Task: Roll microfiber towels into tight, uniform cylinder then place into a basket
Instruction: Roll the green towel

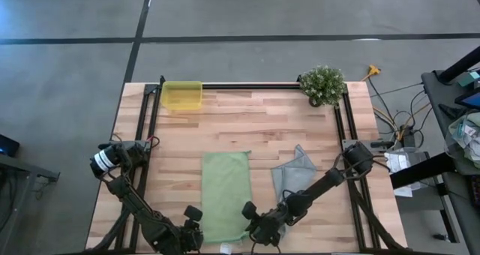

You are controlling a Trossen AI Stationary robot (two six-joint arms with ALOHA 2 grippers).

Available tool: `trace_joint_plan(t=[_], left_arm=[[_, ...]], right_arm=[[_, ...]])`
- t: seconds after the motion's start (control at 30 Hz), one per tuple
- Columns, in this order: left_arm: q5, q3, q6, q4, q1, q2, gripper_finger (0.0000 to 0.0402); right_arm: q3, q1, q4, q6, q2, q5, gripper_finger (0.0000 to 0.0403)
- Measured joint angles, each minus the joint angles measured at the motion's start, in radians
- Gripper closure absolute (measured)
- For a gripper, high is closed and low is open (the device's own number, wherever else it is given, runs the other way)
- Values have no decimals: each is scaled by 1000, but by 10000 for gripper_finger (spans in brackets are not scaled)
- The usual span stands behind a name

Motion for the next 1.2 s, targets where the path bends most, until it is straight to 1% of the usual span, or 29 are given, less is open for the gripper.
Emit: trace_joint_plan(t=[0.13,0.3,0.4,0.57,0.73,0.9,0.97,1.1,1.17,1.2], left_arm=[[0,8,1,-3,-3,-7,279],[-8,9,5,-19,-13,-32,279],[-31,8,10,-27,-21,-38,279],[-35,8,8,-27,-25,-39,279],[-56,-3,3,16,-25,-39,279],[-57,-33,2,96,-25,-39,279],[-52,-36,3,95,-26,-39,279],[-30,-36,61,95,-31,-38,279],[-37,-36,108,96,-35,-38,276],[-58,-36,129,96,-37,-38,274]], right_arm=[[-5,-9,-28,10,-31,11,389],[-5,-35,-10,70,-72,16,390],[-5,-48,-10,100,-79,15,390],[-6,-57,-7,137,-91,14,390],[-7,-59,-9,152,-102,12,390],[-10,-58,-13,152,-126,12,390],[-11,-58,-16,152,-128,12,390],[-11,-58,-34,160,-133,12,390],[-11,-58,-53,168,-134,12,390],[-11,-58,-62,175,-134,12,390]])
